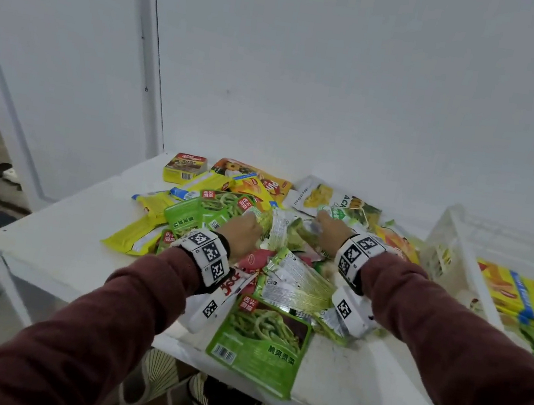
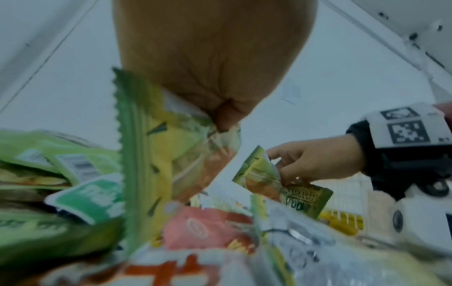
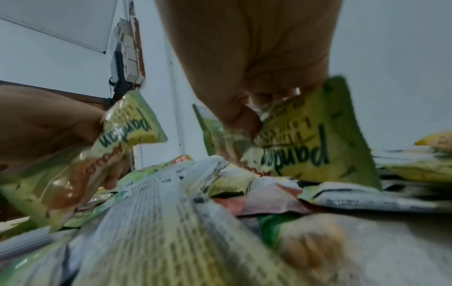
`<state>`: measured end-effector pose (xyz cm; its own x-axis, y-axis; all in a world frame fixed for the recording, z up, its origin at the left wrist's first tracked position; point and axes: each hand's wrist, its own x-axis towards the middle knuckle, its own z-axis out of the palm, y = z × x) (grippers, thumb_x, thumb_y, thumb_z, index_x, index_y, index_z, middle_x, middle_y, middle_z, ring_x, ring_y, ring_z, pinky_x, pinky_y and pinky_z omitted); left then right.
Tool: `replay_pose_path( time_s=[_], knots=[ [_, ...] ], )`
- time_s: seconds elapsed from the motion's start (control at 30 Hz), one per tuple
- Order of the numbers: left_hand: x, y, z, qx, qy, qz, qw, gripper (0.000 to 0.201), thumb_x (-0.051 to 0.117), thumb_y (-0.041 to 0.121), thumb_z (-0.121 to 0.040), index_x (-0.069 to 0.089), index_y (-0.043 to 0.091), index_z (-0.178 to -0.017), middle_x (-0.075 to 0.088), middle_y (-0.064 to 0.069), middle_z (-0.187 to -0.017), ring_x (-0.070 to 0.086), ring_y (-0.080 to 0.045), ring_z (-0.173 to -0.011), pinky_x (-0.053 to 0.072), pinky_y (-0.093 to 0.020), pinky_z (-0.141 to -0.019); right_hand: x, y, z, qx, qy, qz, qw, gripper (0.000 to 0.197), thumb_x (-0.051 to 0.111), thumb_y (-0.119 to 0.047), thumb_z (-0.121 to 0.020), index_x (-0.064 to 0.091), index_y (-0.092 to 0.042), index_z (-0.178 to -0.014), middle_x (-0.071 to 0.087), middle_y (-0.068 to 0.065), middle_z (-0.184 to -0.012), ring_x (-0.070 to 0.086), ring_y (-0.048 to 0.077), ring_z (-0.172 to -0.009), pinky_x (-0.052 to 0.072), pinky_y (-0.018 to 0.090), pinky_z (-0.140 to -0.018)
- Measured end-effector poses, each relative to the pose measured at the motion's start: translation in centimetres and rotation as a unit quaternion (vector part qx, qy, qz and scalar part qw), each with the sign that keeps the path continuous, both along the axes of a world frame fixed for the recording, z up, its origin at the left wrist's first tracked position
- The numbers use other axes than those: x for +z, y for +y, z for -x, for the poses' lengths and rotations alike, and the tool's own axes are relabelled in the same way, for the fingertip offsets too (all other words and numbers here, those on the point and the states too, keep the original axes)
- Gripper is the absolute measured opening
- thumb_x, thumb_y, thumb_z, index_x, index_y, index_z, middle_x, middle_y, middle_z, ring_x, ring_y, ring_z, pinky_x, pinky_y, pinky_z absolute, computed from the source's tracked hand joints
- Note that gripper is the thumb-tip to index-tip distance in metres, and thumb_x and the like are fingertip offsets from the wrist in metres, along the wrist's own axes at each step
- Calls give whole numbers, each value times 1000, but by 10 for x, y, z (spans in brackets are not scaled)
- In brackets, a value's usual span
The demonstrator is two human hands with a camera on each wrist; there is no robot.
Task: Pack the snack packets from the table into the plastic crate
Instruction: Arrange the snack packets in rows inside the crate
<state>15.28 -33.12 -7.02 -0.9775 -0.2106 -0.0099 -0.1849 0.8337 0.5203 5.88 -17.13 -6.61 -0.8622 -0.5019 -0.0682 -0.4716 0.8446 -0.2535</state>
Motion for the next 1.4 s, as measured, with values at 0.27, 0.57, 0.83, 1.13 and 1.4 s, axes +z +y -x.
replay_pose_path(
  time_s=[0.27, 0.57, 0.83, 1.13, 1.4],
  knots=[
    [12, 16, -10, -23, -113, -59, 992, 37, 68, 30, -81, 48, 9, -59, 50, -1, -59, 43, -10, -48, 42, -23, -59, 17, 11, -14, 16, -110, 8, 994, 48, 61, -40, -84, 52, -5, -115, 55, 14, -117, 51, 26, -109, 41, 39, -100],
    [-14, 52, -16, 0, -149, 73, 986, 47, 73, 36, -76, 36, 13, -59, 39, -1, -60, 44, -15, -58, 34, -23, -47, -15, -10, -23, 8, -50, -47, 998, 44, 80, -33, -65, 41, -15, -57, 42, -2, -59, 40, 14, -56, 32, 26, -53],
    [-16, 57, -11, -19, -145, 88, 985, 43, 72, 25, -79, 56, 3, -112, 63, -12, -106, 58, -21, -84, 47, -25, -70, -9, 8, -18, 21, -59, -11, 998, 31, 73, -23, -76, 63, -2, -97, 60, 8, -92, 56, 22, -86, 47, 30, -74],
    [18, 41, 6, -31, -66, 58, 996, 37, 65, 19, -83, 35, 13, -63, 39, 0, -65, 38, -11, -55, 33, -22, -50, 42, 51, 4, -36, -64, 240, 968, 22, 69, -6, -77, 60, -1, -96, 61, 7, -84, 59, 24, -82, 51, 29, -69],
    [37, 37, 15, -81, -30, 11, 996, 26, 62, 19, -84, 46, 6, -68, 44, -2, -60, 45, -18, -55, 32, -24, -49, 96, 81, -28, 69, -132, 26, 989, 18, 70, -6, -78, 65, -3, -95, 66, 2, -80, 62, 7, -67, 50, 19, -66]
  ],
)
